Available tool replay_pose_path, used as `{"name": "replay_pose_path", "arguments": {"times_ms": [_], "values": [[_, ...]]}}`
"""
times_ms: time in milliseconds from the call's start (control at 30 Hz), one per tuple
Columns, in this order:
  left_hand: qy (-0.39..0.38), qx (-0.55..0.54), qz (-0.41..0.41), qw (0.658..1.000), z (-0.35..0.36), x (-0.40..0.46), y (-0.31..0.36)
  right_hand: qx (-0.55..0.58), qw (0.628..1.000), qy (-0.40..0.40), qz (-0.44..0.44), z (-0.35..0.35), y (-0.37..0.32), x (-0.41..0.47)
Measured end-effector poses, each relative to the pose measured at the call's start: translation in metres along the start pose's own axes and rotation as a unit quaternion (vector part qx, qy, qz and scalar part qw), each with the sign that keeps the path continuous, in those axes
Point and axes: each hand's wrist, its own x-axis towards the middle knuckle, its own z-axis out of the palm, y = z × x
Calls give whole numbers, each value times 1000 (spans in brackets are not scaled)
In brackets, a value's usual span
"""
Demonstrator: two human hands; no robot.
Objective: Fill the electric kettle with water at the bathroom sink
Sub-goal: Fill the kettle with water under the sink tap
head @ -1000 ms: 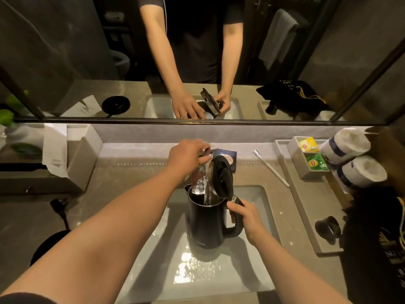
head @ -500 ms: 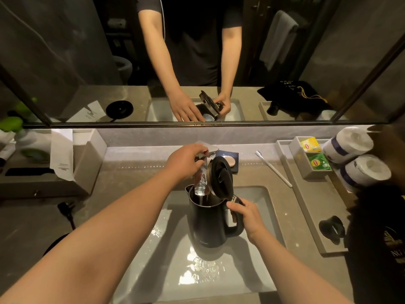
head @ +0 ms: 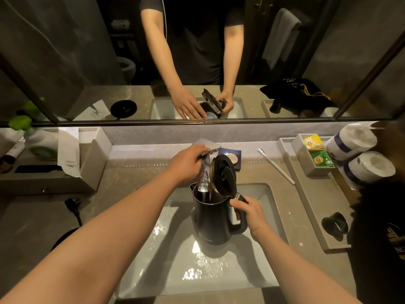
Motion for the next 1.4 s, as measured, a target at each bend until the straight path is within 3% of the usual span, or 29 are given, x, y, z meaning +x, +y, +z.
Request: {"name": "replay_pose_path", "arguments": {"times_ms": [1400], "values": [[-30, -3, -30, 999, 4, -4, -3, 33, 999, 21, -2, 6, 4, -4]]}}
